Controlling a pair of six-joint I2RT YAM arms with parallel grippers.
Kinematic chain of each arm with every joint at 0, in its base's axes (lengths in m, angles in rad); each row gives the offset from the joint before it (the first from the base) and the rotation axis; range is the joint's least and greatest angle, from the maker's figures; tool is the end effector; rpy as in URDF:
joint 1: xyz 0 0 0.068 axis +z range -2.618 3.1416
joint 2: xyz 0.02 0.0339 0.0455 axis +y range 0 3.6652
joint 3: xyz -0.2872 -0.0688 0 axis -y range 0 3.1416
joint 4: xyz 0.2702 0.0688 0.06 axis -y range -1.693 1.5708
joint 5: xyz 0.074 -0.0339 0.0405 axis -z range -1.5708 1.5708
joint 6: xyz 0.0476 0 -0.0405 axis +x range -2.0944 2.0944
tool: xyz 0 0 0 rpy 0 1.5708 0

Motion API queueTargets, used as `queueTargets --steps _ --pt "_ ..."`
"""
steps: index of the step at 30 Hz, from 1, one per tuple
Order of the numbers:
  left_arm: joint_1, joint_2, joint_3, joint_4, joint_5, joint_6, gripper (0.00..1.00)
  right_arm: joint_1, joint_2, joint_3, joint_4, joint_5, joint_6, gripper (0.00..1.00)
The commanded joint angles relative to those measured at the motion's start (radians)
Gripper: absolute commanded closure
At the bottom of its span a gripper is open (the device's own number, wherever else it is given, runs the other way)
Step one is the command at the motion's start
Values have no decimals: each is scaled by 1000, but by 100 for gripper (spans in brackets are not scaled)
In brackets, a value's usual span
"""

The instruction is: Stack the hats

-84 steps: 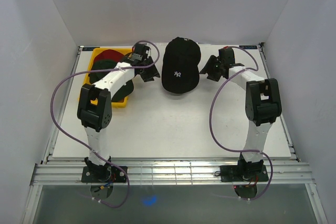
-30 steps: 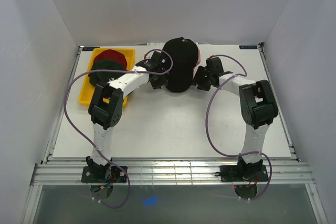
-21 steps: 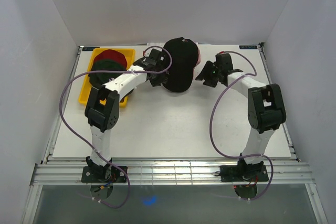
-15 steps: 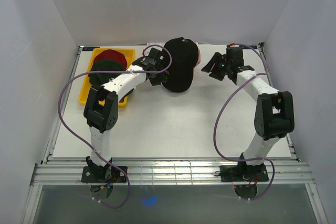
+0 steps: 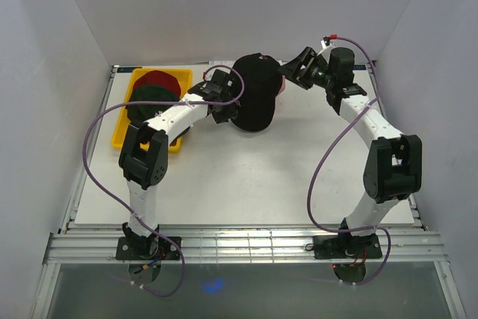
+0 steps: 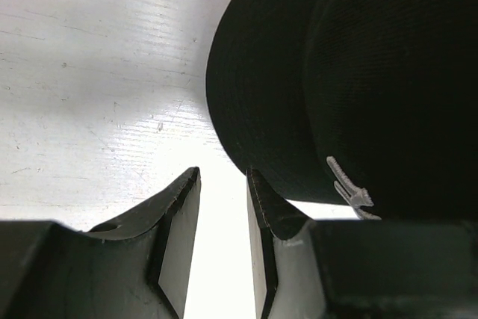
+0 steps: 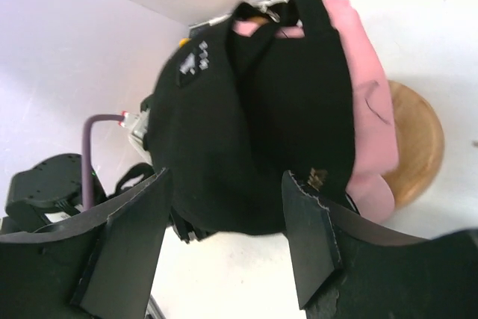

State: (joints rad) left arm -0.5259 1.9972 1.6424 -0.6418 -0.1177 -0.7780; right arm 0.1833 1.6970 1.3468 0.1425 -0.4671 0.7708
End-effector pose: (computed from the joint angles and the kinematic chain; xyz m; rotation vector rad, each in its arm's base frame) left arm 0.4170 -0.2356 0.2356 -0.3710 2.5685 -0.3433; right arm 0.4332 0.1021 0.3380 0.1948 1.8823 1.0848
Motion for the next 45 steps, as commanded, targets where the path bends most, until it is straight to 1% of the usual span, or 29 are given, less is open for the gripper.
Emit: queueTargets --steps 1,4,9,13,17,18,20,21,23,29,33,36,39,43,45 --pt "-3 -80 -3 19 6 11 59 -1 41 80 121 -77 44 34" --pt "-3 -80 -1 19 6 16 59 1 99 136 117 -94 56 35" --pt "-5 -80 4 19 9 22 59 2 164 237 68 -110 73 43" --pt "-5 -78 8 19 12 25 59 1 197 275 60 -119 84 47" --pt "-6 -81 7 16 13 29 59 2 237 313 60 -133 102 59" --pt "-6 -83 7 16 13 31 59 1 245 322 58 -136 107 67" --pt "-8 -84 7 16 13 34 59 2 272 357 48 -140 113 73" --pt "-8 -86 7 14 13 39 59 2 280 370 42 -142 114 81" --pt "-9 -87 7 14 12 42 59 1 308 402 32 -143 119 85" --pt "-20 -90 5 16 15 52 60 1 381 474 -6 -133 114 89" --pt "-28 -92 4 17 19 57 59 2 432 555 -79 -113 78 89" --pt "-33 -92 0 19 23 60 60 4 464 575 -115 -110 64 88" --pt "-36 -89 -3 24 27 62 60 7 478 565 -138 -96 35 89" --pt "-43 -77 -3 31 38 66 60 8 463 485 -113 -88 25 89" --pt "-48 -71 -3 36 36 66 61 7 469 479 -126 -76 10 89"
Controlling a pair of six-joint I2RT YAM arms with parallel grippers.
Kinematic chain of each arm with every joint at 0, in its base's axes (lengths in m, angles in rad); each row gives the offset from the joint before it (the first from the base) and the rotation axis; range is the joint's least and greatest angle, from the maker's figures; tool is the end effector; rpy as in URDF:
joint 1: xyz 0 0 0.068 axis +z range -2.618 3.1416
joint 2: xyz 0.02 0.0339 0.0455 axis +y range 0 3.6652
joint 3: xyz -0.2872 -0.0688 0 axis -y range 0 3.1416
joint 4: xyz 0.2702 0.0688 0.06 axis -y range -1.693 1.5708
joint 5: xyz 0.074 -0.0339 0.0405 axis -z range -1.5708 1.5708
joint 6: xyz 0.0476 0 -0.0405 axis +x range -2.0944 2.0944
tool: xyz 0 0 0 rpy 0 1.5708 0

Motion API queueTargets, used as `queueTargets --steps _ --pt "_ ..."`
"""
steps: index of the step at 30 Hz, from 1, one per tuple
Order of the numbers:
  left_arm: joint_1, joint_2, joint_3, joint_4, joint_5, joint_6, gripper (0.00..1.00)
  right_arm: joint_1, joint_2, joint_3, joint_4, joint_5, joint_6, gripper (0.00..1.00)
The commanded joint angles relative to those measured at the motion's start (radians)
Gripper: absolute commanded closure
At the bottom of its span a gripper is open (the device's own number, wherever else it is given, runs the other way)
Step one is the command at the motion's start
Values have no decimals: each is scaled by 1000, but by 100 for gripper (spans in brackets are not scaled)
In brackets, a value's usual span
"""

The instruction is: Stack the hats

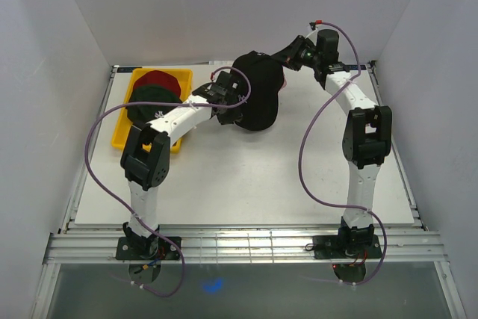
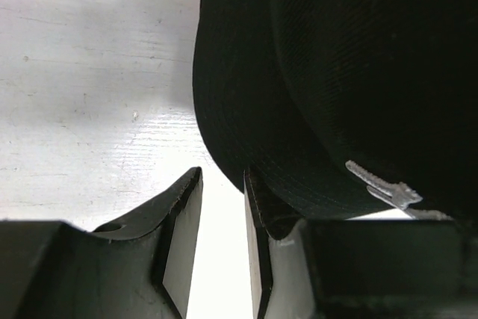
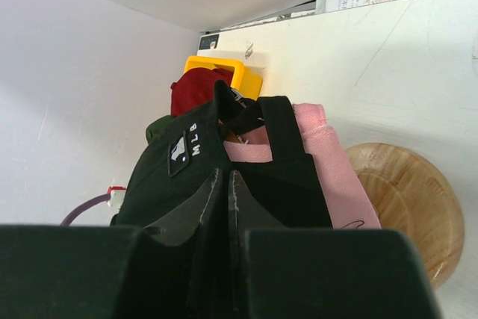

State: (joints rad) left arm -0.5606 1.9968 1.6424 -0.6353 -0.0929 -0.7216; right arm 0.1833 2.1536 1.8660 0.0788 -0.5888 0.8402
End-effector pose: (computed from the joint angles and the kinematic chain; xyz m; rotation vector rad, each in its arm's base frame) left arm 0.4085 -0.2512 0.2361 -0.2449 2.5865 -0.3678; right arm 0.5510 0.1290 0.3106 0.1681 1.9162 1.2351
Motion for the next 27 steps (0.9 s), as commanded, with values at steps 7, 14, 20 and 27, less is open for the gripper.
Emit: queueTargets --steps 7,14,20,27 --pt "-24 -64 -30 39 15 4 61 10 57 18 -169 86 -119 90" --pt "-28 -59 -67 52 27 -9 67 13 65 -25 -208 141 -156 91" --pt "-39 -58 -99 80 36 -12 70 13 75 -44 -217 145 -170 91" --pt "-41 -96 -115 82 27 -4 71 10 71 -10 -232 136 -197 66"
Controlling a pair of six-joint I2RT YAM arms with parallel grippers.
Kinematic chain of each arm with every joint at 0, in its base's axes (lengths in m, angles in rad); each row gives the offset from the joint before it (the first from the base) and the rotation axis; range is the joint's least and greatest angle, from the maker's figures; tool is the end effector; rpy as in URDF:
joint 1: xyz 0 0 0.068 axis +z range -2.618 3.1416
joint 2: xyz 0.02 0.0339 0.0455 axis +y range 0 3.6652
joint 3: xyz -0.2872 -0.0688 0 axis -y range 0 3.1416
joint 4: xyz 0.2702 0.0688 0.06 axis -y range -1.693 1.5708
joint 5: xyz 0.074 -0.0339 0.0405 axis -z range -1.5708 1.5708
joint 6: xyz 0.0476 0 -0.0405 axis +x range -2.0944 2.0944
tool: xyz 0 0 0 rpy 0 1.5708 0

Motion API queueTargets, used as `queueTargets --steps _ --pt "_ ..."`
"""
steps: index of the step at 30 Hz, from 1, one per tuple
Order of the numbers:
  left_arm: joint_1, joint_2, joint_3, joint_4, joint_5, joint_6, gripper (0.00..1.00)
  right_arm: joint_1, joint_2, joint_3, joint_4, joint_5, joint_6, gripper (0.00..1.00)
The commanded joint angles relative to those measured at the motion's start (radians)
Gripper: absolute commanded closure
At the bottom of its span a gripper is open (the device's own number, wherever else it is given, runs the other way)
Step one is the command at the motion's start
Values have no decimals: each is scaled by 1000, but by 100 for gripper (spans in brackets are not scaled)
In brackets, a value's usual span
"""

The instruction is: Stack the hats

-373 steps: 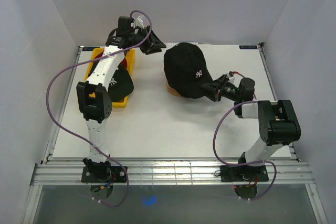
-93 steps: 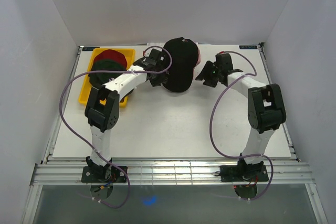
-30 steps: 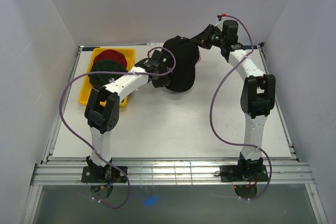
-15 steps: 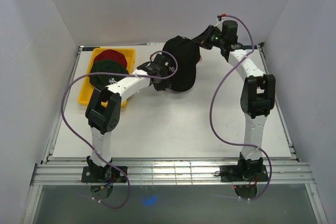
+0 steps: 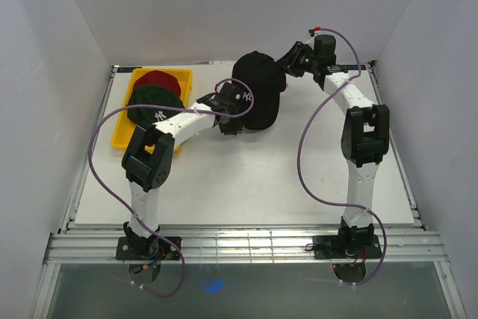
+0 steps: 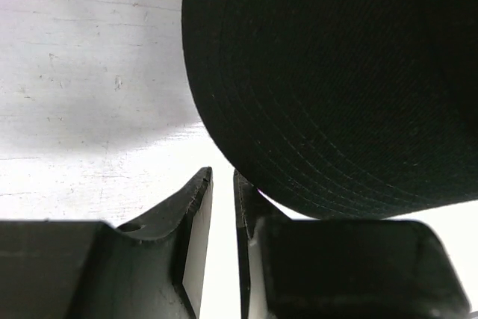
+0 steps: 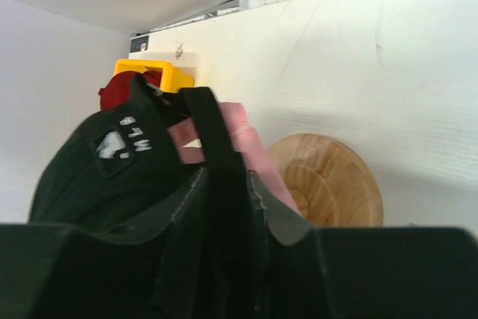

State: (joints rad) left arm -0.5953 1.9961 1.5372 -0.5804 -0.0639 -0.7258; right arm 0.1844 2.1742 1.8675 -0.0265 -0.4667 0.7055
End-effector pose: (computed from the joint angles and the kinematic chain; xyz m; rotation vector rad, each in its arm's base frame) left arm 0.3899 -0.2604 0.2045 -0.1964 2.6514 -0.3769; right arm 0.5552 0.1253 0.2875 0.1862 1.9983 1.0310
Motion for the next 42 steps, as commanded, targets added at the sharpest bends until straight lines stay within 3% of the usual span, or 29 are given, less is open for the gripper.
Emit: queueTargets --steps 1,7,14,21,29,30,31,36,39,42 --pt "-6 -106 -11 22 -8 2 70 7 50 10 -127 8 -66 61" --pt "-4 -219 -28 -32 -77 2 55 0 64 101 -158 -24 -77 43" --pt "41 -313 -48 -56 -109 -12 43 -28 20 124 -165 -24 -49 36" --pt "190 -182 17 -33 10 -29 46 -53 -40 85 -150 -23 -11 33" --pt "212 -19 179 -24 102 -6 53 -57 -43 87 -80 -104 43 29" --pt "209 -4 188 -24 104 -1 53 -57 -47 75 -54 -125 51 17" --pt "209 4 195 -25 104 0 53 -57 -45 73 -47 -142 55 16" --pt "206 38 218 -26 114 5 52 -56 -73 55 3 -138 69 18" --pt "195 52 224 -26 110 6 53 -53 -74 62 -3 -141 65 27" --pt "178 58 230 -26 95 9 53 -51 -109 21 -23 -99 31 25"
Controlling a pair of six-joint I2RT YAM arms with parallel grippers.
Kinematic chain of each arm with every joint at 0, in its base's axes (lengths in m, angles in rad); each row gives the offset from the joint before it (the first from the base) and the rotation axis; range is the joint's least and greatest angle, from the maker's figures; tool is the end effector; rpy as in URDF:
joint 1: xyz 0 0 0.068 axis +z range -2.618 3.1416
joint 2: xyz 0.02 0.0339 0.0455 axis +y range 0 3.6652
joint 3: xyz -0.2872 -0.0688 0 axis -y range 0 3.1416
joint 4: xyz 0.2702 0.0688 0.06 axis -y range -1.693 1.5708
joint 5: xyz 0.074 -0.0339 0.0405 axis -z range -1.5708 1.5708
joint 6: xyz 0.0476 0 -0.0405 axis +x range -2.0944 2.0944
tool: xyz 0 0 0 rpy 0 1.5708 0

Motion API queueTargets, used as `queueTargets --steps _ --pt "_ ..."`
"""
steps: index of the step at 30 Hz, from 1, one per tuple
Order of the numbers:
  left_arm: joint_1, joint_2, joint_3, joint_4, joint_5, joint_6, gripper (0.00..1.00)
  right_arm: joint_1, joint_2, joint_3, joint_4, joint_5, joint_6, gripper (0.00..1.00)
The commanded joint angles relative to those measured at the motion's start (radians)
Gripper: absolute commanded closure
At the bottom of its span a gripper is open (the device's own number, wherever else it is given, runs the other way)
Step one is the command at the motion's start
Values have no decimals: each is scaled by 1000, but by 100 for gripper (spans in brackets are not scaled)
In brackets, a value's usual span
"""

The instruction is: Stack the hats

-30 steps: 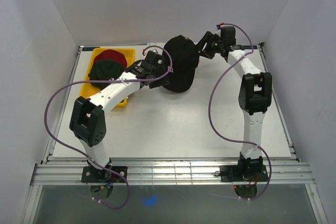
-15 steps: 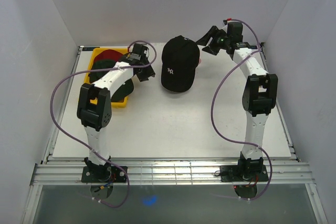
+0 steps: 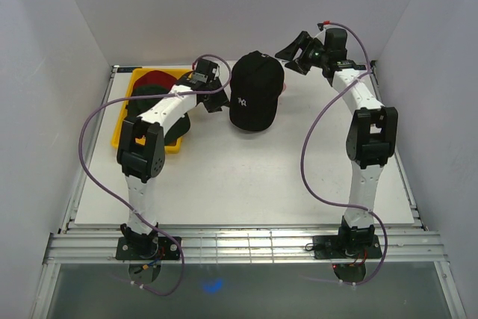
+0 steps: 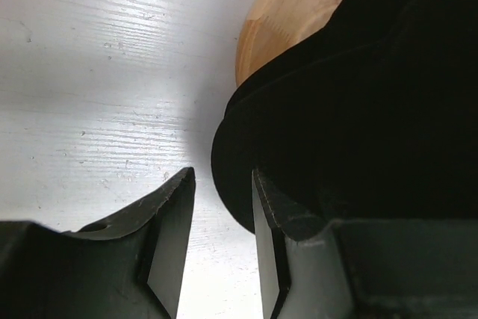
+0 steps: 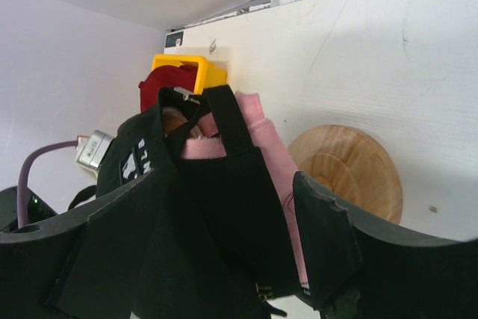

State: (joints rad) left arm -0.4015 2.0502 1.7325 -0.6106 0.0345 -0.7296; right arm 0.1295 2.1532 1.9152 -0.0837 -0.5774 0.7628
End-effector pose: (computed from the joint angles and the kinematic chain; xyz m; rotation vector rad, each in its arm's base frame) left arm 0.4603 -0.1972 0.2436 -0.4056 2.5406 -0.4963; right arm 0.5547 0.0984 0.3120 0.2118 1.9950 1.1358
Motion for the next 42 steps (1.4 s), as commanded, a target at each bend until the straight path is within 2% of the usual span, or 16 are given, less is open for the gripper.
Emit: queueTargets --steps 1,5,12,22,25,26,27,32,38,42 --pt "-19 4 35 5 -5 13 53 5 -119 -53 71 17 -31 23" --pt "-37 10 36 5 -10 12 54 10 -130 -79 154 -12 -48 20" --pt "-65 5 24 11 -19 4 57 38 -3 137 -14 -53 -102 30" --pt "-86 11 -2 15 -61 -5 64 68 39 126 -54 -45 -155 33" --pt "-94 11 -16 23 -62 -8 66 76 48 120 -64 -41 -168 38" --pt "-97 13 -17 26 -61 -8 68 78 50 116 -67 -36 -171 49" --pt "-99 14 -21 26 -61 -8 69 79 54 111 -70 -30 -169 54" --pt "-118 27 -34 35 -64 -11 75 79 86 125 -116 1 -171 71" --pt "-138 39 -60 55 -62 -22 94 87 88 64 -114 22 -184 72" --pt "-149 50 -65 61 -58 -27 97 91 86 22 -99 20 -186 71"
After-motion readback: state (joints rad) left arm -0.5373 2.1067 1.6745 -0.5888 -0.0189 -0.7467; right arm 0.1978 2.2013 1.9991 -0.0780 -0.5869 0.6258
